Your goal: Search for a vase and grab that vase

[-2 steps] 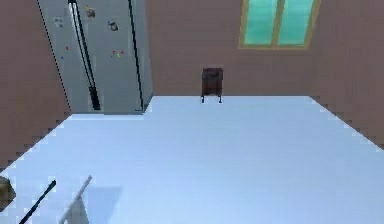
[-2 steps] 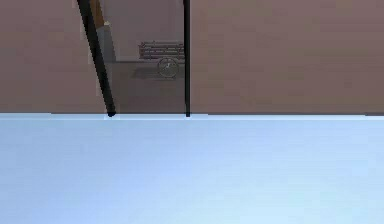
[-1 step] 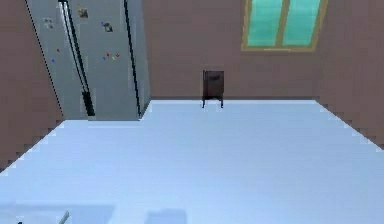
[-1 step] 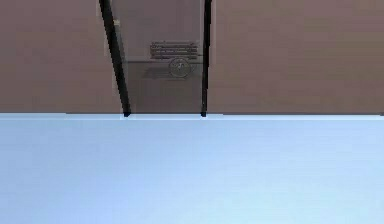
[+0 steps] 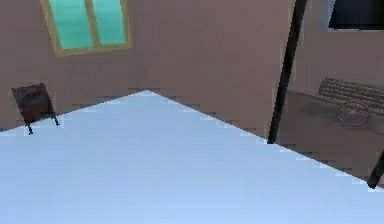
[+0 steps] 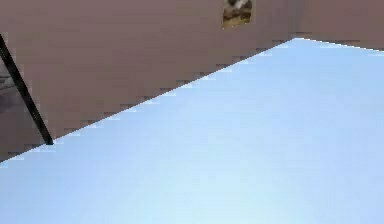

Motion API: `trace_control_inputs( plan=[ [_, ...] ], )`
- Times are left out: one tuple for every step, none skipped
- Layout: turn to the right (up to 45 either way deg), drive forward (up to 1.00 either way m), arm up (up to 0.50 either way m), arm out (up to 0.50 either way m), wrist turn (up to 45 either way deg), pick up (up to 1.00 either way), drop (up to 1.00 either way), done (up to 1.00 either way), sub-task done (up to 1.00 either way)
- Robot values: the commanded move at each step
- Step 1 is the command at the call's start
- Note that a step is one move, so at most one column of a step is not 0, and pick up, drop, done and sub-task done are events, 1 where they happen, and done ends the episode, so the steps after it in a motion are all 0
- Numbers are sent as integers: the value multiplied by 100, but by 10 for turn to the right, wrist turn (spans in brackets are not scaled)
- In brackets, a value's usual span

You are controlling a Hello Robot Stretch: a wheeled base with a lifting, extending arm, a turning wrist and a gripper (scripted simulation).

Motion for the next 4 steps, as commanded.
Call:
trace_control_inputs(
  plan=[
    [420, 0, 0, 0, 0, 0, 0, 0, 0],
    [0, 5, 0, 0, 0, 0, 0, 0, 0],
    [-450, 0, 0, 0, 0, 0, 0, 0, 0],
    [-390, 0, 0, 0, 0, 0, 0, 0, 0]
  ],
)
